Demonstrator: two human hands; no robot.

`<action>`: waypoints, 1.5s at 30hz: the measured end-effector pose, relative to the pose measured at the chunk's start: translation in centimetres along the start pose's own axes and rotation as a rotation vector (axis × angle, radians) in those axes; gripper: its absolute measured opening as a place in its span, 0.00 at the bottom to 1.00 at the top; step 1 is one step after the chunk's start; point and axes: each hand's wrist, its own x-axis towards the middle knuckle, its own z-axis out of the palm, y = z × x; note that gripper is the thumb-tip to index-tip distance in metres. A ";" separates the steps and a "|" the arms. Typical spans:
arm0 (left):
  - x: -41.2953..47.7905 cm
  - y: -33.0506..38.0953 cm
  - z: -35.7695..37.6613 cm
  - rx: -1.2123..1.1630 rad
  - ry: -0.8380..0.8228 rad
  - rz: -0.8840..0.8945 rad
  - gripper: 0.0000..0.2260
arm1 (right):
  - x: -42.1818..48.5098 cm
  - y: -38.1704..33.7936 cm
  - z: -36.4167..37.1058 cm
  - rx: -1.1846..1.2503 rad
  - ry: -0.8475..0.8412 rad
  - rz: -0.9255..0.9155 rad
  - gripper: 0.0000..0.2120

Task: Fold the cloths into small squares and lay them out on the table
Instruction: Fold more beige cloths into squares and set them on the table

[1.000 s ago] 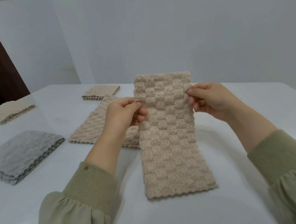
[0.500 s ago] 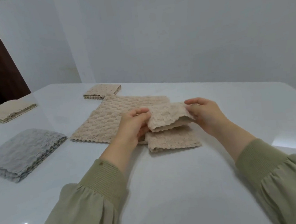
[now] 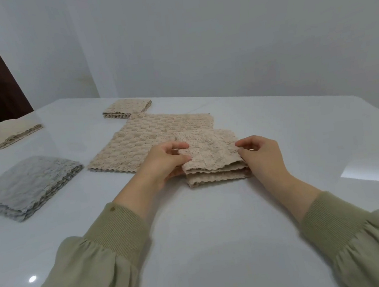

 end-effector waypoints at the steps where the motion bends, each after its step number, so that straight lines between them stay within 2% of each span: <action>1: -0.1 -0.1 0.0 0.029 0.006 0.015 0.13 | 0.0 0.1 0.0 -0.044 0.015 -0.040 0.09; 13: -0.1 0.1 -0.3 0.197 -0.024 0.078 0.11 | 0.1 0.1 0.3 -0.150 0.010 -0.115 0.11; 16: -0.1 0.0 -0.3 0.366 -0.017 0.098 0.10 | 0.1 0.4 0.2 -0.272 -0.028 -0.147 0.10; 18: -0.3 0.0 0.0 0.503 0.041 0.138 0.04 | 0.1 0.8 0.3 -0.362 -0.062 -0.183 0.10; 19: -0.5 0.0 0.1 0.602 0.092 0.176 0.03 | 0.2 0.9 0.3 -0.391 -0.075 -0.195 0.10; 20: -0.4 -0.1 0.3 0.767 0.173 0.252 0.08 | 0.3 1.1 0.3 -0.411 -0.085 -0.202 0.10; 22: -0.1 -0.5 0.7 1.022 0.350 0.499 0.13 | 0.5 1.2 0.3 -0.444 -0.098 -0.208 0.10; 23: 0.0 -0.6 0.9 1.039 0.376 0.622 0.13 | 0.5 1.3 0.2 -0.453 -0.106 -0.210 0.10; 25: 0.4 -0.8 1.2 1.082 0.252 0.708 0.16 | 0.4 1.3 0.1 -0.448 -0.122 -0.217 0.10; 28: 1.2 -1.9 1.4 1.246 -0.014 0.584 0.25 | 0.2 1.3 -0.4 -0.400 -0.125 -0.247 0.12; 30: 1.5 -2.4 1.2 1.268 -0.105 0.488 0.28 | -0.1 1.2 -1.0 -0.382 -0.139 -0.311 0.11; 35: 1.8 -2.7 1.0 1.228 -0.153 0.464 0.27 | -0.9 1.6 -1.9 -0.484 -0.299 -0.510 0.09; 41: 1.7 -2.8 0.8 1.227 -0.184 0.445 0.28 | -0.6 1.4 -2.0 -0.593 -0.210 -0.762 0.04; 45: 1.8 -2.8 0.8 1.231 -0.183 0.440 0.28 | -0.8 1.4 -1.9 -0.626 -0.266 -0.771 0.10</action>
